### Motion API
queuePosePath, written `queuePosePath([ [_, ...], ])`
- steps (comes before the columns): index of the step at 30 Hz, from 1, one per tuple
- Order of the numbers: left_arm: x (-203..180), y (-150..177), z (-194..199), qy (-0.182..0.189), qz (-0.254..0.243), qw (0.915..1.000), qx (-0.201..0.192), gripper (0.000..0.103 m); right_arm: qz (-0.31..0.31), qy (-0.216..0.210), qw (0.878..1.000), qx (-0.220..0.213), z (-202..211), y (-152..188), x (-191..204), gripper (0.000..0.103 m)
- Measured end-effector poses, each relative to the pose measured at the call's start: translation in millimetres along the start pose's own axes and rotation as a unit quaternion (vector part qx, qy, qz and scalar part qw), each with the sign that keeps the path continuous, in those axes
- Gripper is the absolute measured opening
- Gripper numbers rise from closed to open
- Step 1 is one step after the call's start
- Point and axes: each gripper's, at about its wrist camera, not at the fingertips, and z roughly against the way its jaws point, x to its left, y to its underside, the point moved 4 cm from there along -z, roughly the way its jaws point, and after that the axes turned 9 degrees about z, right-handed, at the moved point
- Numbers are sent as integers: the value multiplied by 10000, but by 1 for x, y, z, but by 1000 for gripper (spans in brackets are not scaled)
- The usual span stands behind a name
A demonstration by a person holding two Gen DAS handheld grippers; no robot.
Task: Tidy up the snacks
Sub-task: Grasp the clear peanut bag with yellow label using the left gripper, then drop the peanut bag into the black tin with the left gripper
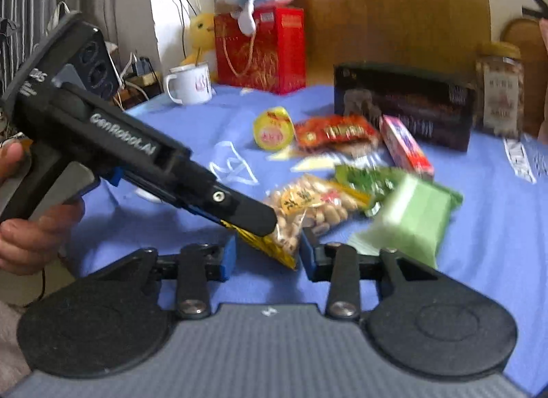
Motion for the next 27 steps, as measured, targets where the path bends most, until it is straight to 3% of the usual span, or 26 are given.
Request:
queuePosePath([
  [7,-40,-41,25,103,-568,9965,-611,31,-72,236,9969,-753,10,-37,-23,40],
  [13,-72,-128,5,171,-911,9889,-1161,31,-57,647,9906,-1202,-8,-97,-81,40],
  [19,-61,-208,-63,-51,-685,9920,-1056,30,-511,949,9907,-833,-68,-127,-154,36],
  [24,-52,-231,-109,-521,-619,9922,-952,30,-932,1256,9875,-200,-105,-119,-193,34],
  [27,-48,-232,-114,-749,-581,9903,-1014,36,-952,1623,9821,-45,-101,-114,-195,43],
])
